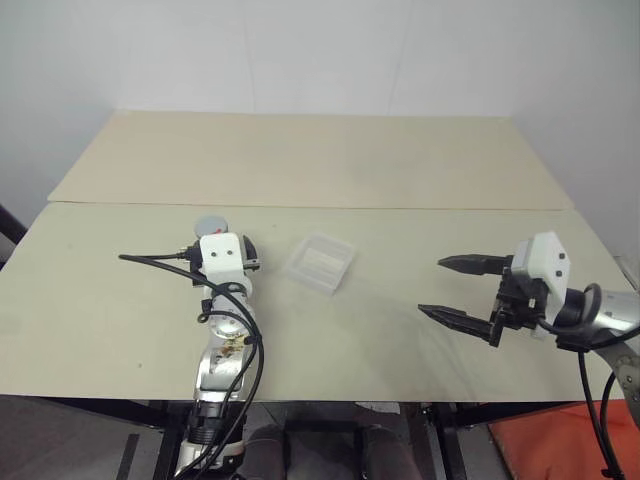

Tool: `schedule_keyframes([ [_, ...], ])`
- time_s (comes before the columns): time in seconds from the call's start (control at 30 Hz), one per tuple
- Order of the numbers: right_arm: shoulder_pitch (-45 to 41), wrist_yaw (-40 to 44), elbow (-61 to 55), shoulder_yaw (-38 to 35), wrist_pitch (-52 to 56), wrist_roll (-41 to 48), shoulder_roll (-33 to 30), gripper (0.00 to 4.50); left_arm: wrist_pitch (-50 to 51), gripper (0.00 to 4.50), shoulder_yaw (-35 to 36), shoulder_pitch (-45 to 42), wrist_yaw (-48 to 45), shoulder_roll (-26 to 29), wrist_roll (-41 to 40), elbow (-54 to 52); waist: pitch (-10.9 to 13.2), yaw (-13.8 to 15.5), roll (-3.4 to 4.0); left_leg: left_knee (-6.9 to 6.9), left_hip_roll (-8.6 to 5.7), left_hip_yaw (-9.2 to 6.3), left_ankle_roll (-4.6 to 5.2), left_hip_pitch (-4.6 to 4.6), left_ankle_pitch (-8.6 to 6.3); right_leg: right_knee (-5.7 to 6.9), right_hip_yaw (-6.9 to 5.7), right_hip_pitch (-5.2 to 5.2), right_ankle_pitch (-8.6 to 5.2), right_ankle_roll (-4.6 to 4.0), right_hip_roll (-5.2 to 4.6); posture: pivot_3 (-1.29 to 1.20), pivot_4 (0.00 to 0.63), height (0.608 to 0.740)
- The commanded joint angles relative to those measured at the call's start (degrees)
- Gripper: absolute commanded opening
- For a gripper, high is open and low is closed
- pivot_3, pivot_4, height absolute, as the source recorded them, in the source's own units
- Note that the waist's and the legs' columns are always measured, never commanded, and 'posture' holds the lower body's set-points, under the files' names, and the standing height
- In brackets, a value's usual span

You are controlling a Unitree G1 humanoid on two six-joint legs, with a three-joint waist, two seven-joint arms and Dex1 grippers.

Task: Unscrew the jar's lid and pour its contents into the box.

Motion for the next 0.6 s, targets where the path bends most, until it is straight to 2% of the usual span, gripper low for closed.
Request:
schedule_keyframes([
  [0.03, 0.0, 0.4, -1.7, -2.7, -1.6, 0.9, -0.9, 4.5, -2.8, 4.49, 0.0, -1.6, 1.2, -0.1, 1.1, 0.6, 0.0, 0.0, 0.0, 0.0, 0.0, 0.0, 0.0, -0.01, 0.0, -0.01, 0.0, 0.0, 0.0, 0.0, 0.0, 0.0, 0.15, 0.74],
  [0.27, 0.3, 0.8, -1.8, -2.8, -1.7, 1.1, -1.0, 4.5, -4.7, 4.49, 0.2, -3.1, 2.1, 0.0, 1.2, 3.3, 0.0, 0.0, 0.0, 0.0, 0.0, 0.0, 0.0, 0.0, 0.0, 0.01, 0.0, 0.0, 0.0, 0.0, 0.0, 0.0, 0.15, 0.74],
  [0.37, 0.4, 0.9, -1.9, -3.0, -1.8, 1.1, -0.8, 4.5, -5.1, 3.94, 0.3, -3.2, 2.2, 0.3, 1.2, 3.7, 0.0, 0.0, 0.0, -0.01, 0.0, 0.0, 0.0, -0.01, 0.0, -0.01, 0.0, -0.01, 0.0, 0.0, 0.0, 0.0, 0.15, 0.74],
  [0.53, 0.6, 1.4, -2.1, -3.5, -1.9, 1.5, -0.6, 4.5, -5.9, 2.45, 0.7, -3.5, 1.7, 1.2, 0.9, 4.1, 0.0, 0.0, 0.0, 0.0, 0.0, 0.0, -0.01, -0.01, 0.0, 0.01, 0.0, -0.01, 0.01, 0.01, 0.0, 0.0, 0.15, 0.74],
  [0.6, 0.6, 1.3, -2.3, -3.6, -1.8, 1.6, -0.5, 4.5, -6.6, 2.24, 0.9, -3.8, 1.1, 1.8, 0.6, 4.2, 0.0, 0.0, 0.0, 0.0, 0.0, 0.0, -0.01, -0.01, 0.0, 0.01, 0.0, -0.01, 0.0, 0.01, 0.0, 0.0, 0.15, 0.74],
])
